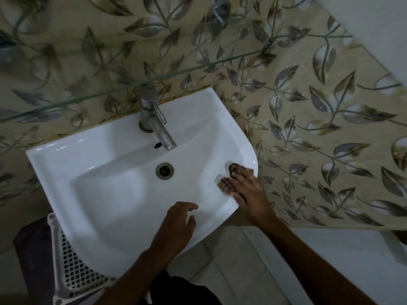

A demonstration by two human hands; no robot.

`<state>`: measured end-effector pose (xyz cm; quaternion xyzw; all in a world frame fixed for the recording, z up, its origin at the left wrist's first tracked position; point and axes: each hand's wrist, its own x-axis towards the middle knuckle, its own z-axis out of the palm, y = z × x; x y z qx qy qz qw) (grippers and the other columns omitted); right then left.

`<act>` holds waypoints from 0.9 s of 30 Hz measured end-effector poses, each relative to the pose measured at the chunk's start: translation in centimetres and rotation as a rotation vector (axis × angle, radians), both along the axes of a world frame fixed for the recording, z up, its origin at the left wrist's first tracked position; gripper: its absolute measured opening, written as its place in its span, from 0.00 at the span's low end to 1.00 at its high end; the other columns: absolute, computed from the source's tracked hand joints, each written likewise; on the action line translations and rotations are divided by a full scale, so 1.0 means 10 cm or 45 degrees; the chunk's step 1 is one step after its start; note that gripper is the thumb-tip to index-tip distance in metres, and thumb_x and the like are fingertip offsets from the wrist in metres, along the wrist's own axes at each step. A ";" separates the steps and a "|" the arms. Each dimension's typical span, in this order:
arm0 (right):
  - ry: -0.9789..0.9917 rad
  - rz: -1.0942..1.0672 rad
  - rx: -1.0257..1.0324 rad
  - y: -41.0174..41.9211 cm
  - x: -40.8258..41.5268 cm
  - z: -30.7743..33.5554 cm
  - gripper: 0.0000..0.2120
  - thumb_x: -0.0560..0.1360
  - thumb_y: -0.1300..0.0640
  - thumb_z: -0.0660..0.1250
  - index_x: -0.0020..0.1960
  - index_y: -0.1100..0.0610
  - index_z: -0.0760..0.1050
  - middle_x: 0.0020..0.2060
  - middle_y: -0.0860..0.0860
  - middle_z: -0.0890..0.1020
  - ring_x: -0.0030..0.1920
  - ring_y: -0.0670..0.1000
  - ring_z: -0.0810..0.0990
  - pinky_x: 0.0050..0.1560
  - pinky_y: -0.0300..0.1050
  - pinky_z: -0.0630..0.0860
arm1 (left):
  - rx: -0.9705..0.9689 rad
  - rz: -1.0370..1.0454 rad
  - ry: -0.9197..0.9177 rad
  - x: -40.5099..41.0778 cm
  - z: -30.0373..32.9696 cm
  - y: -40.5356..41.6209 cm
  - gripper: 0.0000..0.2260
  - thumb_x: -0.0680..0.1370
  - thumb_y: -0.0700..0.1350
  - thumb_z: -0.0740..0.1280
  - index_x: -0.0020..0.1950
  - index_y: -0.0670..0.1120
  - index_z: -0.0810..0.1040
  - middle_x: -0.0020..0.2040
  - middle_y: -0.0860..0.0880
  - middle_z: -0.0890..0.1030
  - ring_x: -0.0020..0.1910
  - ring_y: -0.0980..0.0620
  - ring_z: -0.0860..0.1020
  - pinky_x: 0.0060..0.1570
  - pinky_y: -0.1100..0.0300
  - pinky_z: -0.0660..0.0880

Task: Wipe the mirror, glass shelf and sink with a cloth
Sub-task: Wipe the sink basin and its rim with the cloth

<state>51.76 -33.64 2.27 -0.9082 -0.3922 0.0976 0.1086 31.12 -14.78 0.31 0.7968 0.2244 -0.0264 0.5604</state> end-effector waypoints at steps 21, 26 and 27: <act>0.051 -0.123 0.231 0.32 -1.57 -0.19 0.24 0.80 0.45 0.57 0.75 0.49 0.67 0.76 0.44 0.65 0.79 0.56 0.57 0.75 0.58 0.61 | 0.136 0.282 -0.166 -0.83 0.35 0.29 0.16 0.81 0.39 0.64 0.58 0.61 0.76 0.51 0.61 0.80 0.53 0.58 0.77 0.50 0.72 0.71; -0.099 0.244 0.348 0.73 -2.33 -0.33 0.20 0.83 0.45 0.53 0.70 0.52 0.69 0.71 0.47 0.70 0.76 0.54 0.59 0.70 0.47 0.60 | 0.213 0.385 -0.173 -1.34 0.40 0.43 0.19 0.79 0.35 0.65 0.57 0.60 0.77 0.50 0.60 0.79 0.47 0.59 0.78 0.45 0.70 0.71; -0.128 0.281 0.334 0.79 -2.42 -0.35 0.20 0.83 0.45 0.52 0.69 0.53 0.69 0.70 0.48 0.70 0.75 0.55 0.59 0.70 0.46 0.61 | 0.223 0.402 -0.157 -1.45 0.41 0.47 0.19 0.79 0.34 0.65 0.57 0.59 0.77 0.50 0.59 0.79 0.46 0.59 0.77 0.44 0.70 0.71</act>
